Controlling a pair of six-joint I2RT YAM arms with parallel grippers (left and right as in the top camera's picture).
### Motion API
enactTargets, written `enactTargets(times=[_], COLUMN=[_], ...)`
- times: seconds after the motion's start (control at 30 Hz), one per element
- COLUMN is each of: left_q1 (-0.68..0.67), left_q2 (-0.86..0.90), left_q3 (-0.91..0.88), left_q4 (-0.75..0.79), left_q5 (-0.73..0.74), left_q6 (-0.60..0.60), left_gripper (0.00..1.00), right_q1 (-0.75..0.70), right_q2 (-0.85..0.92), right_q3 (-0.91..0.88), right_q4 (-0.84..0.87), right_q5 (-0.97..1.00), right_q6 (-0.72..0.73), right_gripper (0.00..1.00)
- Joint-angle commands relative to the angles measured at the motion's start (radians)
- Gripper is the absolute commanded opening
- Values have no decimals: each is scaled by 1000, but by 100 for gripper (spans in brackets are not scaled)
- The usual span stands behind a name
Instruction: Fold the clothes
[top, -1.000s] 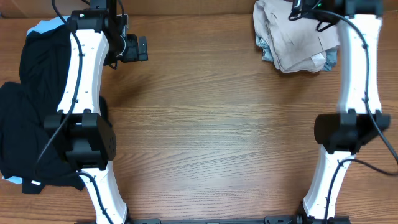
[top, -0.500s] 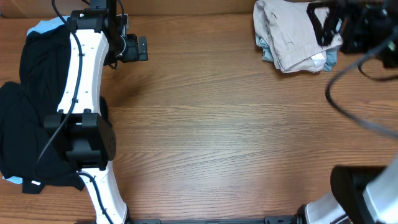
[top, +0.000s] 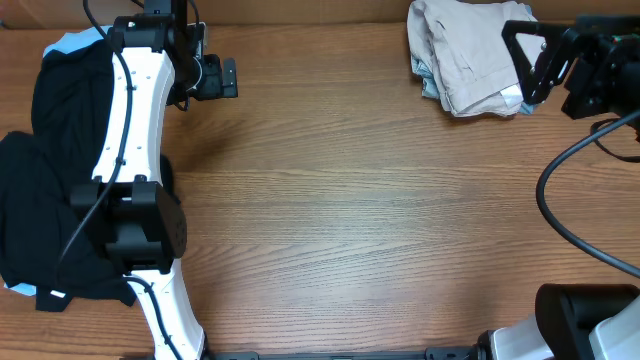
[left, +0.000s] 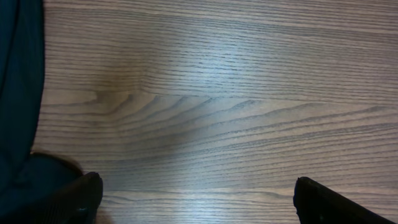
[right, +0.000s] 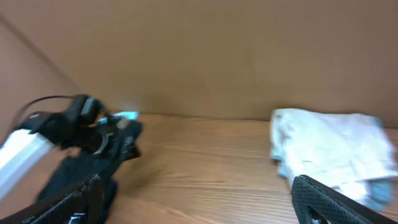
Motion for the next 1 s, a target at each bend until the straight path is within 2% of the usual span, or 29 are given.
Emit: enactTargets(times=[0.0,0.1,0.23,0.5,0.67,0.7,0.87,0.97], left_q1=[-7,-7,-7,-7,-7,-7,-7,-7], left_q2=[9,9,9,9,9,9,9,9], left_q3=[19,19,19,19,19,19,19,19], left_q4=[1,1,1,1,1,1,1,1], left_q5=[-1,-1,-1,-1,-1,-1,-1,-1], left_q6=[-3,-3,-3,-3,-3,-3,-3,-3], left_gripper=[100,100,100,100,100,100,100,100], right_q1=[44,94,101,101,101,101,97,97], right_q2=[-31,-106,-247,-642,-940,-970,-1222,-1360], right_q3=[-3,-124,-384,-1099,-1627,-1682,-2124,-2365], right_q4=[10,82,258,672,956,990,1256,1387], right_q5=[193,276,273,269,262,257,255,249], right_q6=[2,2,2,3,8,11,121,135], right_gripper=[100,100,100,100,100,100,100,100])
